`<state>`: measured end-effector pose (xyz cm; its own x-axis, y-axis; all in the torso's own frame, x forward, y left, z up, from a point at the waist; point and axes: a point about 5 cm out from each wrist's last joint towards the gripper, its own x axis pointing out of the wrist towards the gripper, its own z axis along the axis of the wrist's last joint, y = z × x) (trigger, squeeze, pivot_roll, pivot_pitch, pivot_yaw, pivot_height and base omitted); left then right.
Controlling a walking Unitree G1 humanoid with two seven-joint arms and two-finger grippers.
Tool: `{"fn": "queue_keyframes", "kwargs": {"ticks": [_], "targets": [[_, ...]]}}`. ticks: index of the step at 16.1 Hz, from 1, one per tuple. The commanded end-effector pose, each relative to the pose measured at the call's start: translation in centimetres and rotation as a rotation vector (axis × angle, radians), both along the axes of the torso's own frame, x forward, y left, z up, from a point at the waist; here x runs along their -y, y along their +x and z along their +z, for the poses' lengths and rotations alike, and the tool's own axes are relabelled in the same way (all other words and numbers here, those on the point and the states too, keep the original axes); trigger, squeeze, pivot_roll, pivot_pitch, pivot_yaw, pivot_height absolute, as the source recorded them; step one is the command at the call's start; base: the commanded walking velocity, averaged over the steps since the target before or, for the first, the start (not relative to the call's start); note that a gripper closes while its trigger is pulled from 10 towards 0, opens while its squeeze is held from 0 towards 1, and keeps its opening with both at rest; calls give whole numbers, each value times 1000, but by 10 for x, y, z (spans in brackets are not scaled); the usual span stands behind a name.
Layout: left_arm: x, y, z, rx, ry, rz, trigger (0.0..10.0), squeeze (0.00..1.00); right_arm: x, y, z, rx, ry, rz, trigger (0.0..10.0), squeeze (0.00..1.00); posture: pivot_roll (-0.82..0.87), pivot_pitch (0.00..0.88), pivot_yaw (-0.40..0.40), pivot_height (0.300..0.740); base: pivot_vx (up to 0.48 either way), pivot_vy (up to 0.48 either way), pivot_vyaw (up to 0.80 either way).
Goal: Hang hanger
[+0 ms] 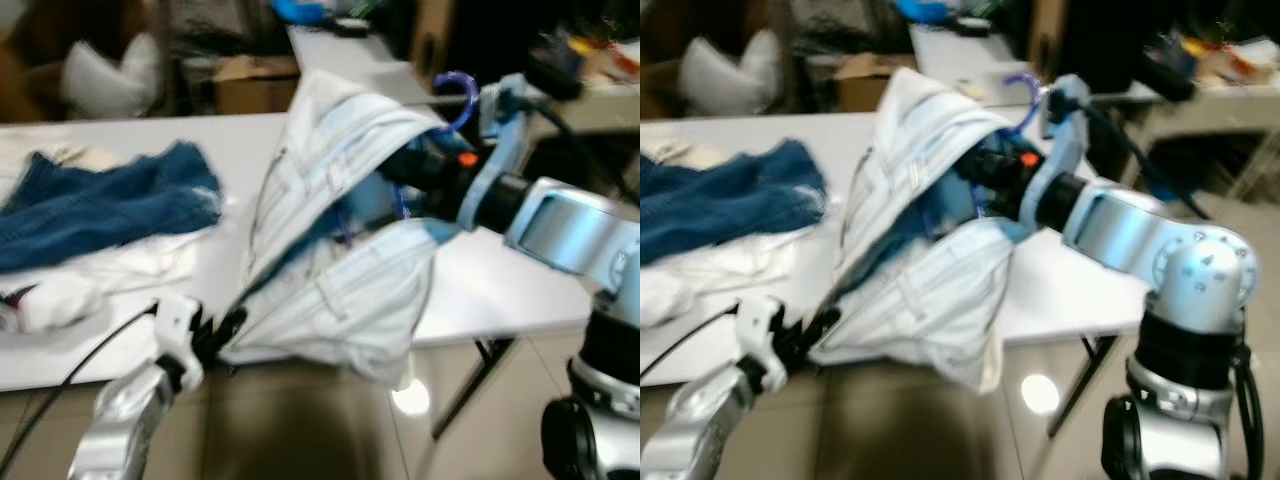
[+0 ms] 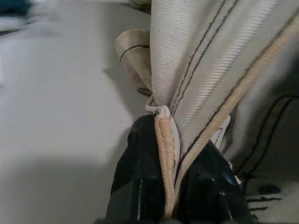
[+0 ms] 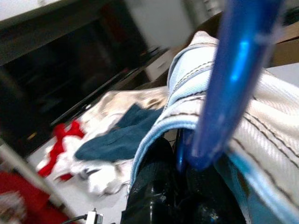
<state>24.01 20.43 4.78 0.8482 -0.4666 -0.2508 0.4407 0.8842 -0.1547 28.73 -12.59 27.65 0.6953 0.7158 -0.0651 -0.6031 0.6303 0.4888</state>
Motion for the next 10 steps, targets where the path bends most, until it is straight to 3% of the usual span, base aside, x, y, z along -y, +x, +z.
{"fn": "queue_keyframes", "kwargs": {"ticks": [1, 2, 3, 10], "targets": [[-6, -11, -14, -87, 10, 33, 0, 0, 12, -4, 20, 100, 58, -45, 10000, 0, -172, 0, 18, 740, 0, 0, 800], [-5, -10, -11, -76, 0, 28, 0, 0, 12, -4, 20, 100, 59, -48, 10000, 0, -173, 0, 22, 740, 0, 0, 800], [-2, -9, -9, -79, -15, 14, 10000, 0, 14, -5, 19, 97, 59, -57, 10000, 0, -176, 0, 26, 740, 0, 0, 800], [4, -8, -5, -72, -15, -24, 10000, 0, 14, -6, 18, 99, 65, -64, 10000, 0, -180, 0, 33, 740, 0, 0, 800]]}}
